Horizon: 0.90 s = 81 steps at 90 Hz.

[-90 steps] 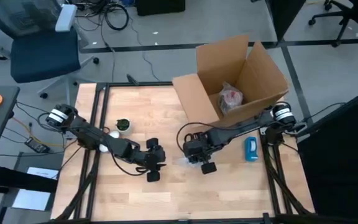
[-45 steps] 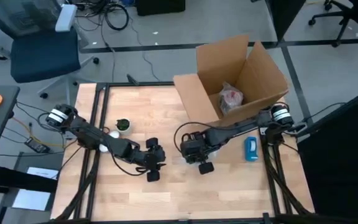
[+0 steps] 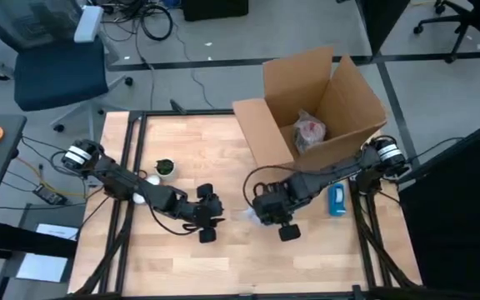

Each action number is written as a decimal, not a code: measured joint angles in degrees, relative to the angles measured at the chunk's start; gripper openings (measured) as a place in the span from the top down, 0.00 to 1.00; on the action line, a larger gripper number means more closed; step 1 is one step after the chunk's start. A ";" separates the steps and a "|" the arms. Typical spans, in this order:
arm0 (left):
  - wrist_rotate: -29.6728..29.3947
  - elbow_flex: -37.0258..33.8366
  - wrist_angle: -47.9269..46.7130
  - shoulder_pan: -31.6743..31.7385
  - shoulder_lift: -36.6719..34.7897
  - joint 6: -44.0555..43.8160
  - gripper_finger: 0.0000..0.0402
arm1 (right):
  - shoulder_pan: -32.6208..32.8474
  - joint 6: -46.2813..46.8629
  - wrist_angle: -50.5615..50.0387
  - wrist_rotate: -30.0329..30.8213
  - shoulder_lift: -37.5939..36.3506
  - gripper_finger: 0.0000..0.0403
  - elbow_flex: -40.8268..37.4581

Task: Wrap mug
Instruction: Wrap the blue mug with bubble wrap

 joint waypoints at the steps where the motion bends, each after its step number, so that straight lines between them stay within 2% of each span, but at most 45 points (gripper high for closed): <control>1: 0.00 0.00 0.35 0.00 0.00 0.15 0.67 | 0.00 0.07 0.01 0.50 0.07 1.00 -0.07; 12: -0.13 0.00 5.84 0.00 1.16 2.78 0.67 | -0.09 -0.02 0.59 4.54 0.13 1.00 -0.20; 37: -0.13 0.00 16.77 0.20 8.19 7.76 0.67 | -0.39 -2.82 2.56 6.75 0.13 1.00 -0.18; 52: -0.20 0.00 18.79 1.31 9.66 9.07 0.67 | -1.14 -4.32 2.99 9.90 0.45 1.00 -0.23; 81: -0.72 0.02 21.27 2.49 9.66 11.74 0.67 | -2.48 -8.58 7.65 8.51 4.42 1.00 -1.53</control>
